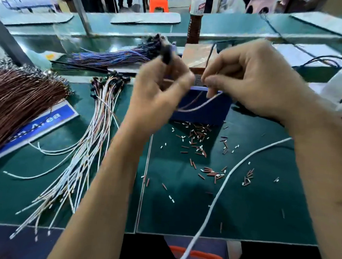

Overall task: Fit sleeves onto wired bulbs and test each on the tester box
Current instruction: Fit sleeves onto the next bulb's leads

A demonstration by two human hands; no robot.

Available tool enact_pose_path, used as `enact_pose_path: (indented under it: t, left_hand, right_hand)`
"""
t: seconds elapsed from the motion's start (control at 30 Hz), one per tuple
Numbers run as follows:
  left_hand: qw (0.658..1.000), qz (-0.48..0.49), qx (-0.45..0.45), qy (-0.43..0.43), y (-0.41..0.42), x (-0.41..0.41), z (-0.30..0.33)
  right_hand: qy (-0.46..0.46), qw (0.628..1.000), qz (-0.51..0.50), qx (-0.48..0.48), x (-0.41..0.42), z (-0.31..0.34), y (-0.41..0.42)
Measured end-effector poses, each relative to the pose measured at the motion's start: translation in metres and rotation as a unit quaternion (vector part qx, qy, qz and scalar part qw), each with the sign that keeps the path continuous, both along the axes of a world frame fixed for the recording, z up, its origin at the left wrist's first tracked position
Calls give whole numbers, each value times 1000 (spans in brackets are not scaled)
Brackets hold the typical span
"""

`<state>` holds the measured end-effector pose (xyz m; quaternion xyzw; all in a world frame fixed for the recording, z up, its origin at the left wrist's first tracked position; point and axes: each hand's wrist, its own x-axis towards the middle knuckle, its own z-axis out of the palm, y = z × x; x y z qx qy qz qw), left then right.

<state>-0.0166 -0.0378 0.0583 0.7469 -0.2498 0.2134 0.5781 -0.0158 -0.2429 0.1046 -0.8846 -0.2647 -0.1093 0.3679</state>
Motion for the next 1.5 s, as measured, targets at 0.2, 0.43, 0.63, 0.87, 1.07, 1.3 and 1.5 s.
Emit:
enact_pose_path:
  t: [0.2,0.43,0.63,0.87,1.07,1.3,1.5]
  left_hand:
    - [988,-23,150,38,-19,-1,-54]
    - [983,-57,140,105,-17,3,-75]
    - [981,-46,133,136,-7,8,-79]
    - [984,-72,24,160,-5,9,-74]
    - [976,-91,-37,192,-2,8,-73]
    - [943,-167,-168,233,-3,5,-63]
    - [918,-248,-161,265,-5,3,-63]
  right_hand:
    - [24,999,8,20,0,-61,-13]
    - [20,996,0,82,-8,-97,-17]
    - [27,987,-25,157,-12,-97,-29]
    - [293,935,137,148,-9,-78,-66]
    - [334,833,339,281,-16,-82,-81]
    - [308,831,308,345,-12,-97,-36]
    - [340,892,229,193,-11,-111,-6]
